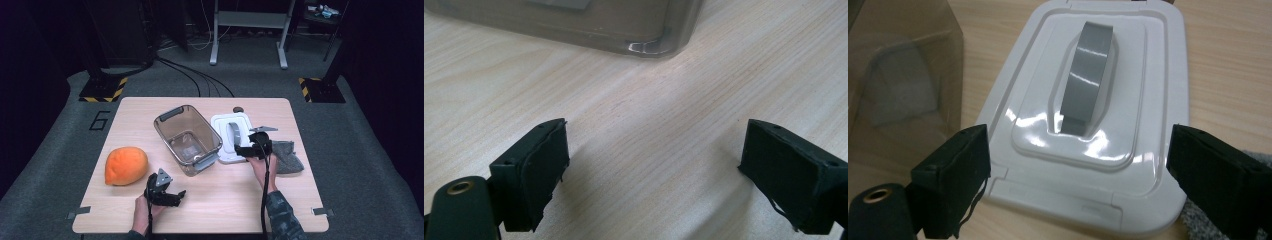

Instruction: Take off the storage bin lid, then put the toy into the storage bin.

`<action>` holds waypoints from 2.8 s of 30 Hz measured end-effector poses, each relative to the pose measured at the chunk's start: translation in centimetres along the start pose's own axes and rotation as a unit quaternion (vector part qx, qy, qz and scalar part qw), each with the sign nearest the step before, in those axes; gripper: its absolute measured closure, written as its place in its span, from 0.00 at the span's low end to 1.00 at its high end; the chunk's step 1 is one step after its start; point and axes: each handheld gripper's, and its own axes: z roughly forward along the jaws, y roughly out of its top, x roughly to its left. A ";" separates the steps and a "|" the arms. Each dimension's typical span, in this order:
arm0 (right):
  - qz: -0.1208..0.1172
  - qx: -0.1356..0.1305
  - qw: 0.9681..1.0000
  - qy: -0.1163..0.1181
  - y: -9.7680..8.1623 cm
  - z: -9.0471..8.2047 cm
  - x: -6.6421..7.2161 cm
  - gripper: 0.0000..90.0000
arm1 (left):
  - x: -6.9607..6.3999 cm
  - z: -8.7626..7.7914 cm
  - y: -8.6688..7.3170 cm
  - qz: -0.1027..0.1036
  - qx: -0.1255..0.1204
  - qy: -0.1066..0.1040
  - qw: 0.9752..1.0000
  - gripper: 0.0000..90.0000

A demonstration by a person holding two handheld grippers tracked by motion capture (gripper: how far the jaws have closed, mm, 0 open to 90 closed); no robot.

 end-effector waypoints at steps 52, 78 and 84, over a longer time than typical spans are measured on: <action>-0.080 0.030 0.996 0.007 -9.9 -0.6 2.5 0.00 | 1.6 -6.3 1.0 -0.049 -0.053 0.064 0.995 0.12; -0.077 0.028 0.997 0.005 -9.9 -0.5 2.5 0.00 | 9.5 -10.7 2.7 -0.151 -0.058 0.203 0.966 0.12; -0.077 0.028 0.997 0.005 -9.9 -0.5 2.6 0.00 | 10.7 -8.8 1.5 -0.178 -0.029 0.218 0.959 0.14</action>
